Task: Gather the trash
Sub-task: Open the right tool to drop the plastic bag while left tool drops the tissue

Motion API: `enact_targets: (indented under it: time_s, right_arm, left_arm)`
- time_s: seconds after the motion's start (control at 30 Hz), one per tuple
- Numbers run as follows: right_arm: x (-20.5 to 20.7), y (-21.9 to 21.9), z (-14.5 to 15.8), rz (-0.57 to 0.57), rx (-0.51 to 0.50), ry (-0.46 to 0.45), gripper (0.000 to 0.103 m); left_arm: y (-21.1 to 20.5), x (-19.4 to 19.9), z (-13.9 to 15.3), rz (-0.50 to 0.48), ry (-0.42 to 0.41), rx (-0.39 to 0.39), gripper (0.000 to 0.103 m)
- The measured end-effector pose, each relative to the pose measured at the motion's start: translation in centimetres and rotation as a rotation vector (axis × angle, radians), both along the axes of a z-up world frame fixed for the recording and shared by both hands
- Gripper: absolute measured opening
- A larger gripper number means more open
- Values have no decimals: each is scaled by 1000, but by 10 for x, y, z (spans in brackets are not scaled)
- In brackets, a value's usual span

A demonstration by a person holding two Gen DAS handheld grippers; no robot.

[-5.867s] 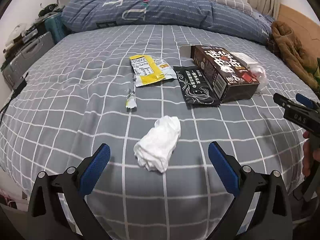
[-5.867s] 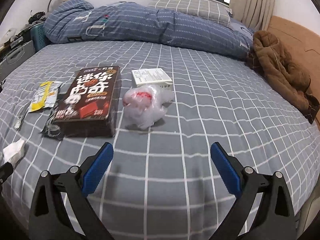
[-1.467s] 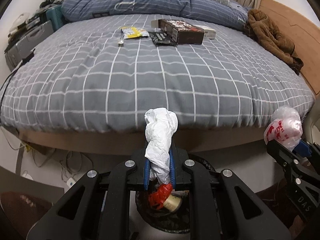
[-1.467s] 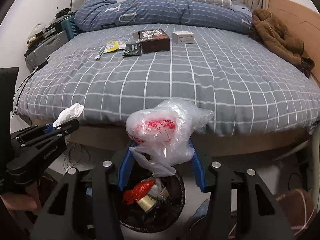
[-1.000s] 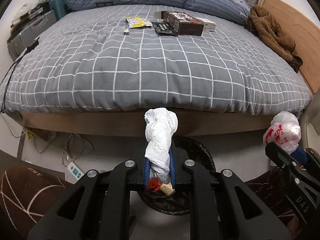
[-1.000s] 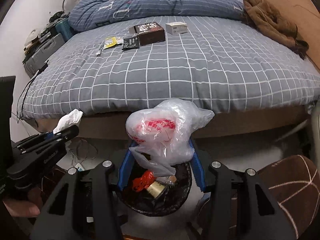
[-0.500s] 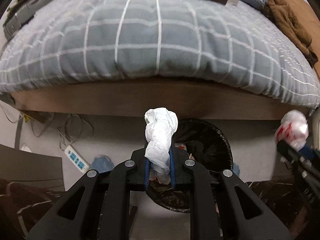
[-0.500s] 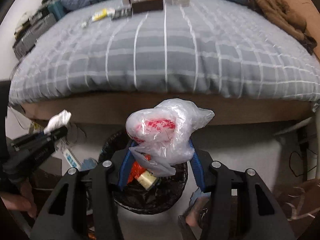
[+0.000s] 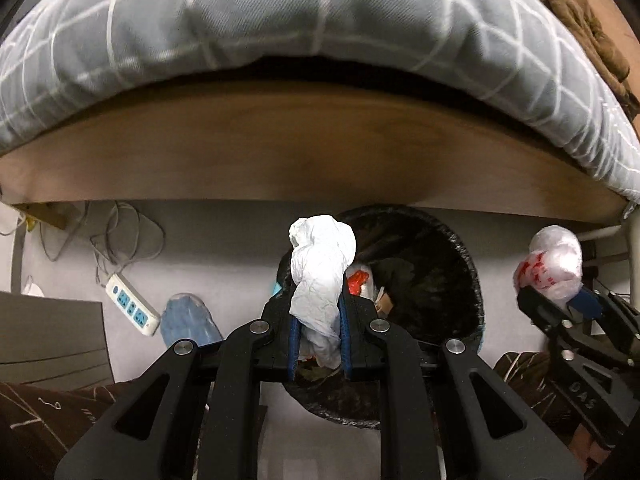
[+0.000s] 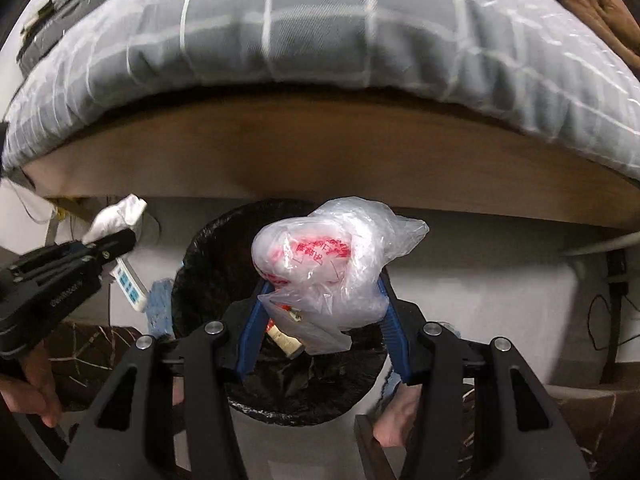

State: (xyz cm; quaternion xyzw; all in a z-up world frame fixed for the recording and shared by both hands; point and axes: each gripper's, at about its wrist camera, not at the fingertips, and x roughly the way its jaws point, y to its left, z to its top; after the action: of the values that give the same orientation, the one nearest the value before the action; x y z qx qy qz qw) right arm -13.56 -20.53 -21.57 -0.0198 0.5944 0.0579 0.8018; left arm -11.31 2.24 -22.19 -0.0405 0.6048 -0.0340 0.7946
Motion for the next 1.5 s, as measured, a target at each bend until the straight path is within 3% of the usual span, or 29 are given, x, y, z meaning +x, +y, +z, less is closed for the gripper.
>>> enact_targets:
  time_s: [0.37, 0.53, 0.7, 0.87, 1.2, 1.4, 1.5]
  right_arm:
    - [0, 16, -11, 53, -6, 4, 53]
    - [0, 12, -9, 51, -1, -21, 68]
    - [-1, 6, -7, 66, -37, -51, 79]
    - [-1, -16, 6, 41, -65, -112, 81]
    - [4, -50, 17, -25, -106, -137, 92]
    - [8, -52, 25, -38, -103, -147, 92]
    - [9, -53, 32, -46, -90, -154, 93]
  left_arm:
    - [15, 0, -4, 43, 10, 8, 15]
    - [10, 1, -4, 39, 9, 9, 15]
    - [-6, 5, 0, 12, -4, 11, 15]
    - [-27, 6, 1, -29, -8, 12, 15]
    - [-67, 4, 1, -103, -29, 0, 17]
    - [-73, 1, 4, -116, -41, 23, 35]
    - [-75, 1, 9, -114, -58, 28, 49]
